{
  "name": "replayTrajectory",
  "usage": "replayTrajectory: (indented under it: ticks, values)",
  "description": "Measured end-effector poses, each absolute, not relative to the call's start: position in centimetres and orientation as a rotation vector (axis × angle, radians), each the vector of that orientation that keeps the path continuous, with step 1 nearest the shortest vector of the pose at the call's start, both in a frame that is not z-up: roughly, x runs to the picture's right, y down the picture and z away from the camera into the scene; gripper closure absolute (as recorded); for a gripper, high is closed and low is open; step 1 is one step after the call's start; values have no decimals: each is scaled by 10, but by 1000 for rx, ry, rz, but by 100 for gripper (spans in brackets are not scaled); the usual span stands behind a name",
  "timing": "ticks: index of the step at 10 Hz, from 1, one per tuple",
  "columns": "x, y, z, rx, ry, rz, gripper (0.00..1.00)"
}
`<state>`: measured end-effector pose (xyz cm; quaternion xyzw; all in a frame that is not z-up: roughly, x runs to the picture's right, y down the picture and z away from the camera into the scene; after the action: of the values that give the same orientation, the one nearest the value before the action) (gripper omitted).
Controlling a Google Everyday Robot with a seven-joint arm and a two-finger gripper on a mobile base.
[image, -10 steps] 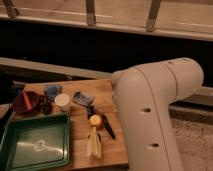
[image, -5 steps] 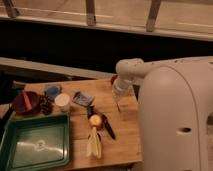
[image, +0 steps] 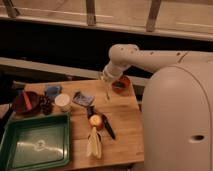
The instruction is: Place fork in paper cup
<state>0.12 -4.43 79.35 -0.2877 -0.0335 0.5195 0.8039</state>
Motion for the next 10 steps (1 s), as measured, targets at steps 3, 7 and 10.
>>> replayTrajectory:
  ticks: [3, 7, 10]
  values:
    - [-59, -93, 766, -619, -235, 1023, 100]
    - [-122, -116, 731, -674, -396, 921, 100]
    - [-119, -117, 731, -672, -395, 924, 100]
